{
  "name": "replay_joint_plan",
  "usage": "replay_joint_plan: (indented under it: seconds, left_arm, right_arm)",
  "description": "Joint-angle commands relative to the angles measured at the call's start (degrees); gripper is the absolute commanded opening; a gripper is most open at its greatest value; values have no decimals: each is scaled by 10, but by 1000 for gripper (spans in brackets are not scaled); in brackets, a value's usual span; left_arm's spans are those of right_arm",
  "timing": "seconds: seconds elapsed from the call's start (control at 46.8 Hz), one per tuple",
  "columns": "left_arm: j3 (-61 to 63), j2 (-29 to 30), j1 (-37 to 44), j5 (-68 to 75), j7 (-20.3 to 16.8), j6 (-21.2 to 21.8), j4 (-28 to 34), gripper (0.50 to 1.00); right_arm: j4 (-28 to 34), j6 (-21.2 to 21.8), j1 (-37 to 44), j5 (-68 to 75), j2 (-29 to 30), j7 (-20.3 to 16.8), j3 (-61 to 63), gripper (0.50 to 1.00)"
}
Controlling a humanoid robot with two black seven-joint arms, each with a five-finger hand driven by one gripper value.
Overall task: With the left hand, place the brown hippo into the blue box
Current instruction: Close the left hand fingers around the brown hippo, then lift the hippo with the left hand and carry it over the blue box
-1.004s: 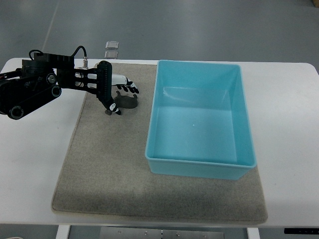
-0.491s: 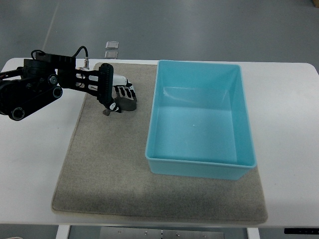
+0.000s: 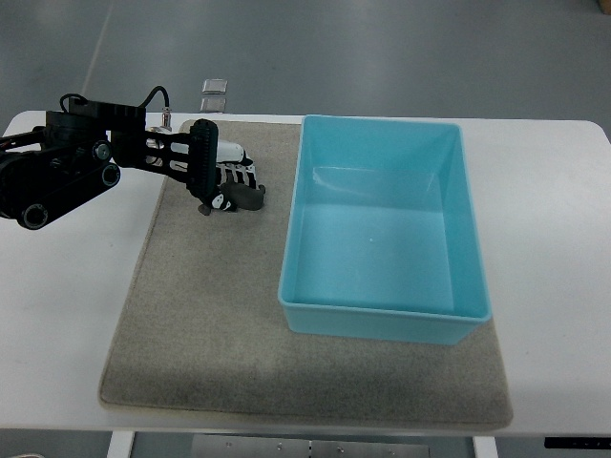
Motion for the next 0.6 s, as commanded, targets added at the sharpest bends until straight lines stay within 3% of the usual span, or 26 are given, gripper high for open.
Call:
replay_joint_plan:
  seconds: [0.0,0.342,0.577]
  left_arm:
    - [-4,1,-2,-1,-1,0,0,561]
    - [-10,7,-37,-10,-2,39,0,572]
    - [-45,2,-64,-10,-3,40,-6,581]
  right_arm:
    - [0,0,0,0,0,0,0,936]
    - [0,0,0,0,0,0,0,936]
    - [-1,0,0,0,0,0,0,936]
